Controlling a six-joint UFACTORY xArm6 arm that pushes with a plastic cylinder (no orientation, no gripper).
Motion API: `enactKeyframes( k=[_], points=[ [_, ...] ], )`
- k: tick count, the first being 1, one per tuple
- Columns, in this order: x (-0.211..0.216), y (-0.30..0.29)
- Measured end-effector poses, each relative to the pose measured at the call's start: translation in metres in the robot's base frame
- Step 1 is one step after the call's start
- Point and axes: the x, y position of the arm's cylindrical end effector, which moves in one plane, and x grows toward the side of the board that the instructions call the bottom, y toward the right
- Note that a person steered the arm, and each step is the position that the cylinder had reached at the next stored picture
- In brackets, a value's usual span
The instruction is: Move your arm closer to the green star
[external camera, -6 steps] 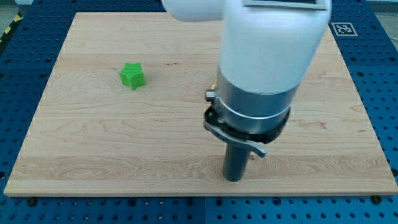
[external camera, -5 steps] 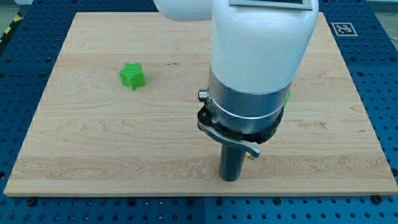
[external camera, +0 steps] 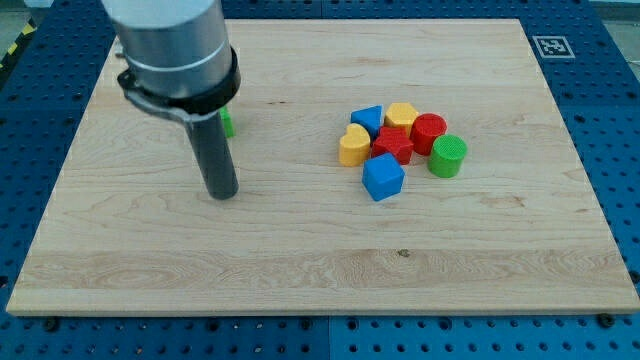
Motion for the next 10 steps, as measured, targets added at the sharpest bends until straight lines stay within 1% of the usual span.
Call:
enactKeyframes(
  k=[1, 2, 3, 6, 7, 8, 10],
  points=[
    [-0.002, 0.003],
    [-0.016, 0.006],
    [-0.054, 0.023],
    [-0.063, 0.023],
    [-0.077, 0.023],
    [-0.104, 0.023],
    [-0.136, 0.019]
  ],
)
